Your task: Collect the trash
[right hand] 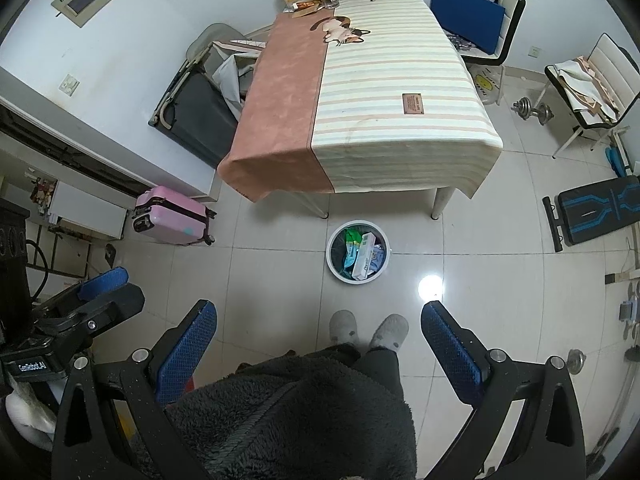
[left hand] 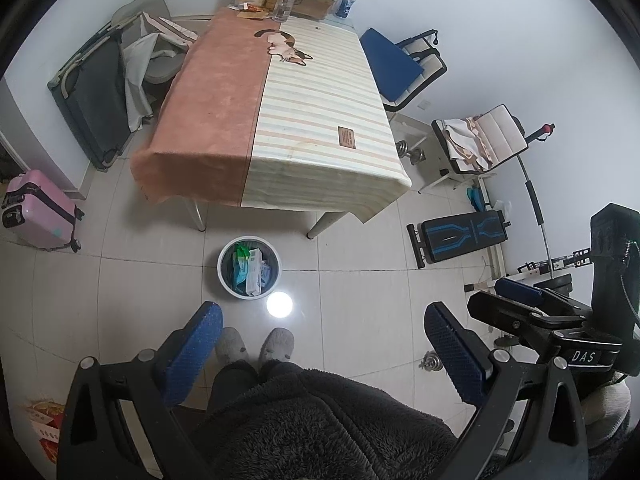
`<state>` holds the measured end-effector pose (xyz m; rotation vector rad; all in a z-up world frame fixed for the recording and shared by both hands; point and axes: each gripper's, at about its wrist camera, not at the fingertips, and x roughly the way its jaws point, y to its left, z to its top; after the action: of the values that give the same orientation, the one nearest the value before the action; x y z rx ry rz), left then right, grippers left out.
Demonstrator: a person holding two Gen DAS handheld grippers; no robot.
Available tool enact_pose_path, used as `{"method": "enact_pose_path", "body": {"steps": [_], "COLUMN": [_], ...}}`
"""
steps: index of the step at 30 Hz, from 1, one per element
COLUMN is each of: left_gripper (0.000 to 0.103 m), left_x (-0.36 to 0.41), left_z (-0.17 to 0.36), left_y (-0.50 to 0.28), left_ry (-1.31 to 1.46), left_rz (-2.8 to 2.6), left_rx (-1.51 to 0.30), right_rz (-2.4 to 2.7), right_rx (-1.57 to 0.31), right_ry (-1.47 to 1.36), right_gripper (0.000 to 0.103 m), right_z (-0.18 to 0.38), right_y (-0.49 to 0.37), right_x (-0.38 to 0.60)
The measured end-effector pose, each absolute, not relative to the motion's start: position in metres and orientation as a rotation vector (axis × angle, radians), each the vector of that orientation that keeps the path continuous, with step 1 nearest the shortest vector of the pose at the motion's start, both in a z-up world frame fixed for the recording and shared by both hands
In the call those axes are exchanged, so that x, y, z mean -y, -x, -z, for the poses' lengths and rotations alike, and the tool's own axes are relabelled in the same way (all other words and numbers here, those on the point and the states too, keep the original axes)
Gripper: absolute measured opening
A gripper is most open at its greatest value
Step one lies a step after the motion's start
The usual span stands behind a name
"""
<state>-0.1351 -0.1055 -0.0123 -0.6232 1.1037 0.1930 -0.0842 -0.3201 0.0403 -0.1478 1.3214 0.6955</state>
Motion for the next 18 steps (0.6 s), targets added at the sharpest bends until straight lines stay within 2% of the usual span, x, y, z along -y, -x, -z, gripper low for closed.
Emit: {"method": "enact_pose_path", "body": {"steps": [18], "left_gripper": [0.103], "left_x": [0.1048], "left_z": [0.009], "left_y": [0.1337], "left_ry": [0.619], "left_rz": [-0.196], "left_rx": [-1.103], "right_rz": [-0.693], "right_rx": [-1.32], "right_ry": [0.148], "right_gripper": [0.103], "right_z": [-0.0406], "right_y": [0.084], "right_x": [0.3215]}}
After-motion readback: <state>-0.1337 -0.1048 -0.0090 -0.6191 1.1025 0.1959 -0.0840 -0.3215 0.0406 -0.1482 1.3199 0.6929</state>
